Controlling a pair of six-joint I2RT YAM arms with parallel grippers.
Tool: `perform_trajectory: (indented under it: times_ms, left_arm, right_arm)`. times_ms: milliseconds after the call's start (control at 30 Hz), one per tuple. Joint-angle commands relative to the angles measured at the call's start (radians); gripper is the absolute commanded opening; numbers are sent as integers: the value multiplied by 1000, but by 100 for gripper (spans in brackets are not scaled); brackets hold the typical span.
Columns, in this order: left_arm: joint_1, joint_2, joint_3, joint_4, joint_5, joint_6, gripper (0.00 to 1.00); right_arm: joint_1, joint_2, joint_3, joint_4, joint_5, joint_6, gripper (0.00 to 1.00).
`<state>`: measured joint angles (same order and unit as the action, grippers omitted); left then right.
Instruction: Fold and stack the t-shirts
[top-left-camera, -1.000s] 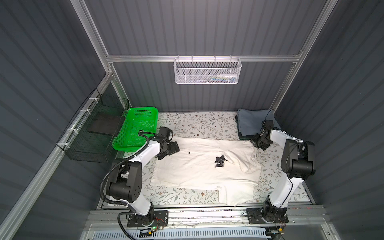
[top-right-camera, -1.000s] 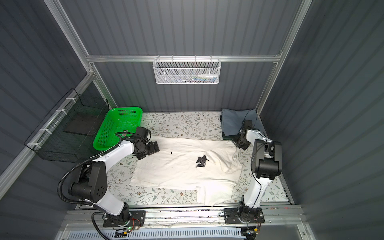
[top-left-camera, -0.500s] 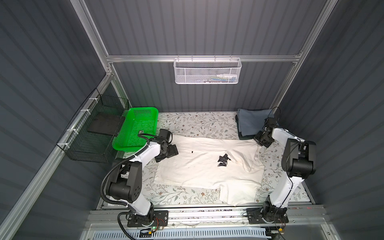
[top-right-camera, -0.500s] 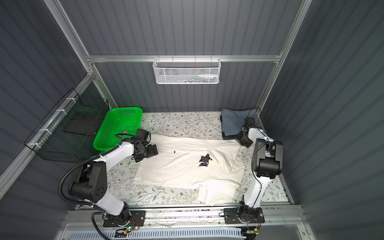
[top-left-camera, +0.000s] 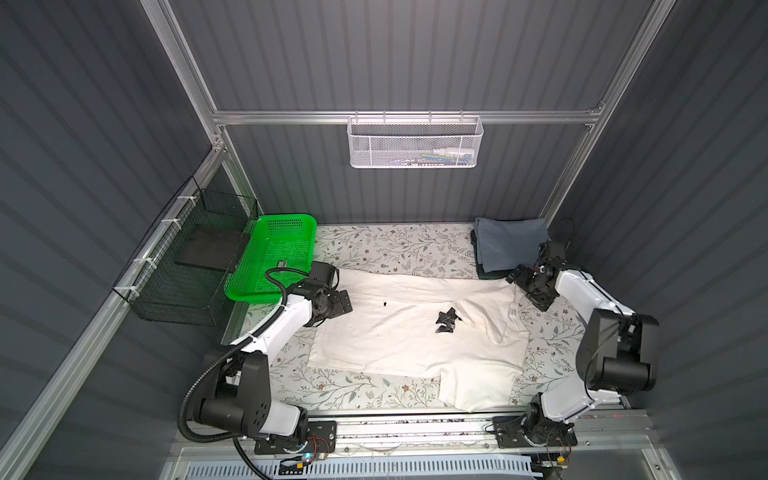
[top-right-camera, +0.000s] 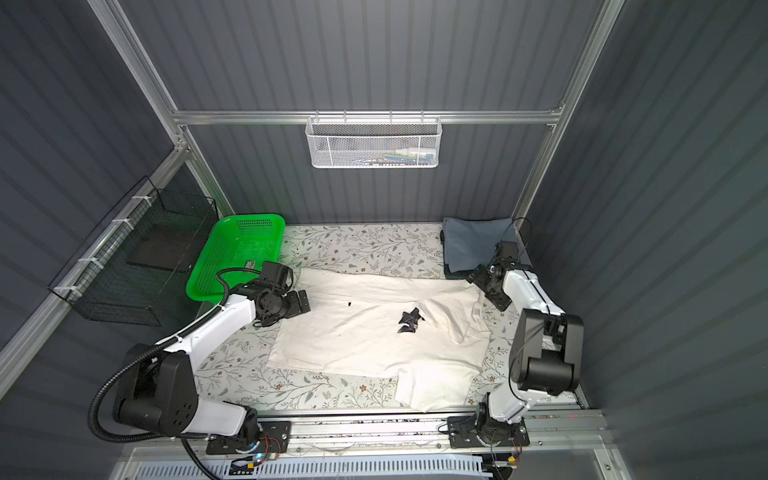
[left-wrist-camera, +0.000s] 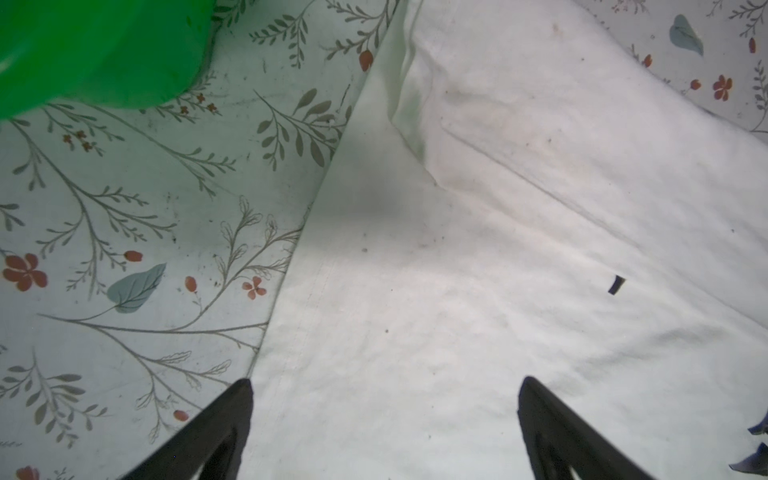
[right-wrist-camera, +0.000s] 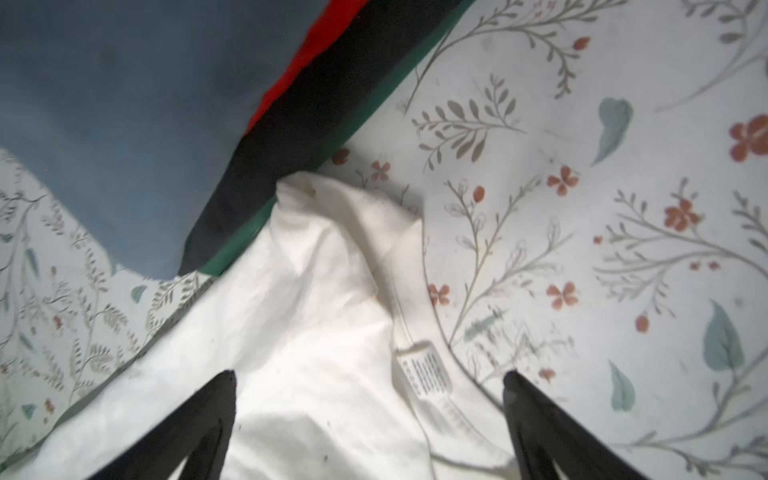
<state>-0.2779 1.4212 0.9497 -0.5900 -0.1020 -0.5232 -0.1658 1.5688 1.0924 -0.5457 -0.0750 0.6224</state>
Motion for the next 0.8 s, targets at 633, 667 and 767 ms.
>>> perform_trajectory:
  times_ms: [633, 667, 767]
  left_arm:
    - [5, -271, -262, -19, 23, -120, 100]
    - [5, -266, -262, -22, 21, -118, 100]
    - [5, -252, -262, -16, 23, -114, 100]
  right_arm:
    - [419, -555, -284, -409, 1, 90, 99]
    - [419, -563, -299, -414, -3, 87, 99]
    - [419, -572, -330, -421, -8, 78, 99]
